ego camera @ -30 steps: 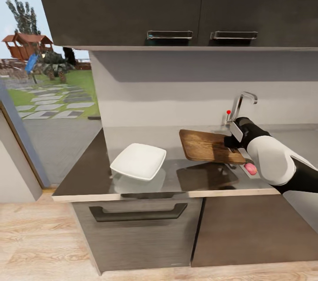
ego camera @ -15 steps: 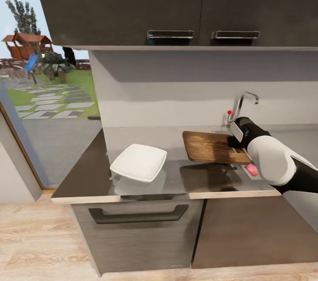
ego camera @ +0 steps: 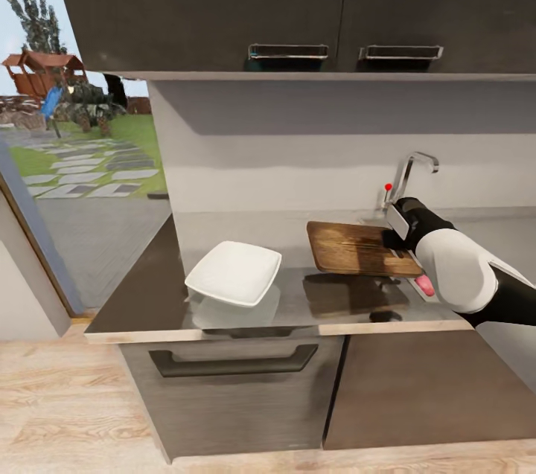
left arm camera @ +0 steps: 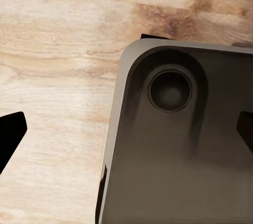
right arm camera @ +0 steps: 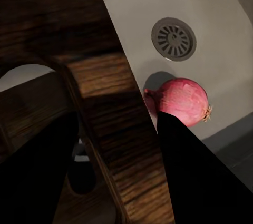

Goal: In the kitchen, take the Vidalia onion out of the sink, dice it on the chopping board with the paring knife, put the diced onion into the bowl on the countertop, then place both the paring knife and the chopping board into the sink.

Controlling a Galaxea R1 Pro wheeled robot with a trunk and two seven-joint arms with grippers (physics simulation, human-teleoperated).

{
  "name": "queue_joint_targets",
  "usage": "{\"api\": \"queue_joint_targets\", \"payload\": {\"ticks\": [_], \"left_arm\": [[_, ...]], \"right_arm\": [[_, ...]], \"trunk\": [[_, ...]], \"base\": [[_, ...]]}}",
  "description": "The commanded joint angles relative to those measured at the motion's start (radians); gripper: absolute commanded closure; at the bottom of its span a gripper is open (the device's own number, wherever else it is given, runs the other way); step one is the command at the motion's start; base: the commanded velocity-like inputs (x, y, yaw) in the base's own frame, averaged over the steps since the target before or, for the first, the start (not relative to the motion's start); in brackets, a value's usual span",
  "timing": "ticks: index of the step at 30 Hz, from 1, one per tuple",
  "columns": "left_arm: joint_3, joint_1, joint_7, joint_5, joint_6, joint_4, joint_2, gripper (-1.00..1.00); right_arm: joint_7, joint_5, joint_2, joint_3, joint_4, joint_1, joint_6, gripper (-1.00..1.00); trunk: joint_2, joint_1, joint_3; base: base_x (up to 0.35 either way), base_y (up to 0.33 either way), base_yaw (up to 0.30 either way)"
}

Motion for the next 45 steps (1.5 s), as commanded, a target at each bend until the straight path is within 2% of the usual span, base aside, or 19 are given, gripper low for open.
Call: {"api": "queue_joint_targets", "payload": {"ticks": [1, 15, 22, 32, 45], "left_arm": [[0.003, -0.001, 0.000, 0.000, -0.005, 0.002, 0.001, -1.00], [0.003, -0.001, -0.002, 0.000, -0.005, 0.002, 0.001, -1.00], [0.003, -0.001, -0.002, 0.000, -0.005, 0.002, 0.001, -1.00], [0.003, -0.001, -0.001, 0.000, -0.005, 0.002, 0.002, -1.00], [0.003, -0.001, -0.001, 0.000, -0.005, 0.002, 0.002, -1.00]], "right_arm": [[-0.001, 0.008, 0.001, -0.009, 0.000, -0.001, 0.002, 1.00], [0.000, 0.007, 0.003, -0.009, 0.021, -0.001, -0.001, 1.00], [0.001, 0.007, 0.004, -0.008, 0.028, -0.001, -0.003, 1.00], [0.001, 0.007, 0.004, -0.009, 0.027, -0.001, -0.003, 1.00], [-0.035, 0.009, 0.001, -0.009, 0.027, -0.001, -0.003, 1.00]], "trunk": [[-0.001, 0.000, -0.002], [-0.001, 0.000, -0.023], [-0.001, 0.000, -0.034], [-0.001, 0.000, -0.049], [-0.001, 0.000, -0.070]], "base": [[0.000, 0.000, 0.000], [0.000, 0.001, 0.000], [0.046, 0.183, 0.000], [0.006, 0.013, 0.000], [0.000, 0.000, 0.000]]}}
